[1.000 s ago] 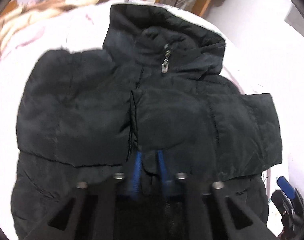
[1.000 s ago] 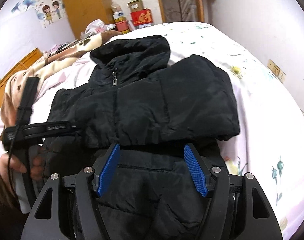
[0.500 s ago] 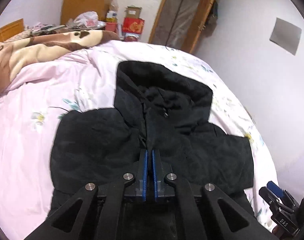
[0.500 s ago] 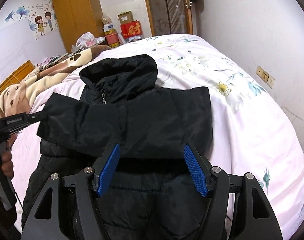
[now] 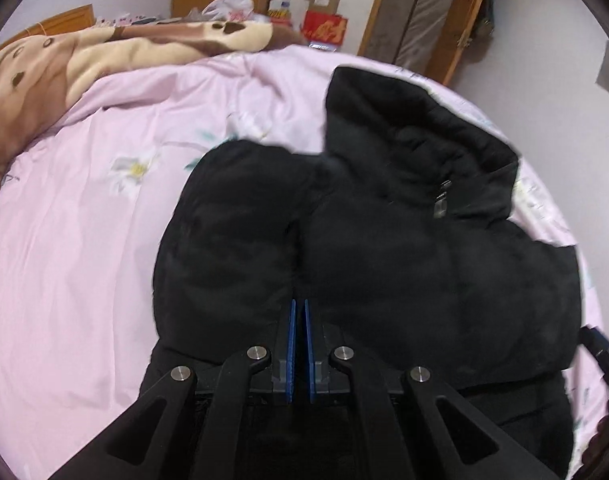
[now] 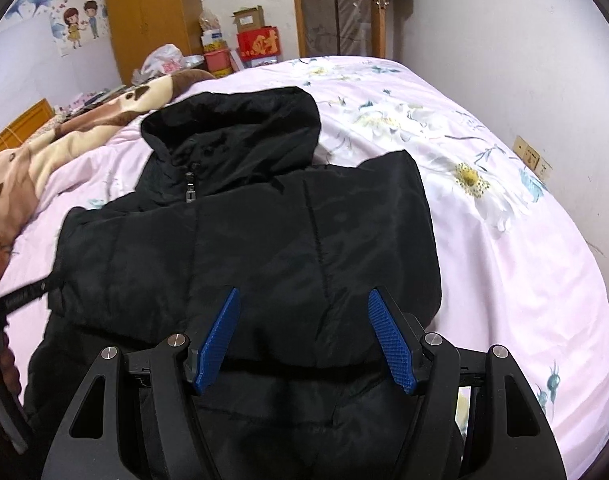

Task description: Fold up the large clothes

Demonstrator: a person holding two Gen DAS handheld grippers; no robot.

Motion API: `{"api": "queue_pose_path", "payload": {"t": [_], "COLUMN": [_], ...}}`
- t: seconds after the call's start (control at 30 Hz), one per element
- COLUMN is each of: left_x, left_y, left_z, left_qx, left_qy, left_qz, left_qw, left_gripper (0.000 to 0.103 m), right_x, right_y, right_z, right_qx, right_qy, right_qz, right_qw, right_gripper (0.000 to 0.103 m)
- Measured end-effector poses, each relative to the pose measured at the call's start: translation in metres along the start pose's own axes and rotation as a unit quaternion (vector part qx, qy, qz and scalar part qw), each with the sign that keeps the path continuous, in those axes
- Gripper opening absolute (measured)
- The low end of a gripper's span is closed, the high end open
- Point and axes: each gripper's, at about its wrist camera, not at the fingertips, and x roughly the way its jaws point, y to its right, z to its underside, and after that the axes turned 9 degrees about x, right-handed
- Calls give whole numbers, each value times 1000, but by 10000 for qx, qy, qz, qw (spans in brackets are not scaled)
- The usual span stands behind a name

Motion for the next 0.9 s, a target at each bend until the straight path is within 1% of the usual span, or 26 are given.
{"api": "queue_pose_path", "payload": {"t": [0.07, 0.2, 0.27, 0.33, 0.47, 0.57, 0.6, 0.67, 0.7, 0.73, 0.77, 0.8, 0.83, 0.87, 0.9], "left_x": [6, 12, 17, 17, 11, 0, -3, -10, -12, -16, -20, -23, -27, -30, -33], "left_y": [-4, -11, -12, -7, -4, 5, 7, 7, 5, 1, -2, -3, -3, -1, 4], "left_z": [1, -3, -4, -4, -3, -3, -3, -3, -3, -2, -3, -4, -7, -8, -12], "left_qx": [4, 10, -12, 73, 56, 361, 414, 404, 357, 258, 163, 100, 48, 90, 208], "left_qy": [-18, -8, -46, -20, 47, 167, 182, 163, 195, 230, 306, 373, 425, 475, 542], "left_qz": [-126, -190, -171, -185, -77, -163, -102, 24, 86, 172, 275, 381, 294, 192, 10], "left_qw": [9999, 9998, 9998, 9998, 9999, 9991, 9989, 9990, 9991, 9993, 9990, 9985, 9987, 9986, 9983], "left_gripper": [4, 4, 4, 4, 5, 7, 11, 26, 45, 60, 64, 64, 64, 64, 64], "right_x": [10, 22, 27, 33, 46, 57, 59, 55, 50, 42, 36, 30, 25, 22, 21], "right_y": [2, 5, 5, 4, 1, -1, -2, -1, -1, -2, -3, -5, -9, -14, -20], "right_z": [-3, -5, -5, -5, -1, 1, 1, -1, -2, -4, -5, -7, -7, -8, -8], "right_qx": [21, -23, -36, -100, -219, -298, -334, -315, -272, -243, -251, -292, -375, -501, -658], "right_qy": [-74, -122, -165, -200, -279, -393, -438, -486, -431, -331, -258, -169, -76, 19, 95], "right_qz": [62, 200, 227, 297, 428, 522, 554, 570, 546, 472, 382, 309, 295, 307, 325], "right_qw": [10000, 9997, 9996, 9993, 9985, 9974, 9969, 9967, 9972, 9980, 9986, 9990, 9988, 9983, 9973], "right_gripper": [67, 67, 67, 67, 67, 69, 69, 69, 69, 69, 69, 69, 69, 69, 69]}}
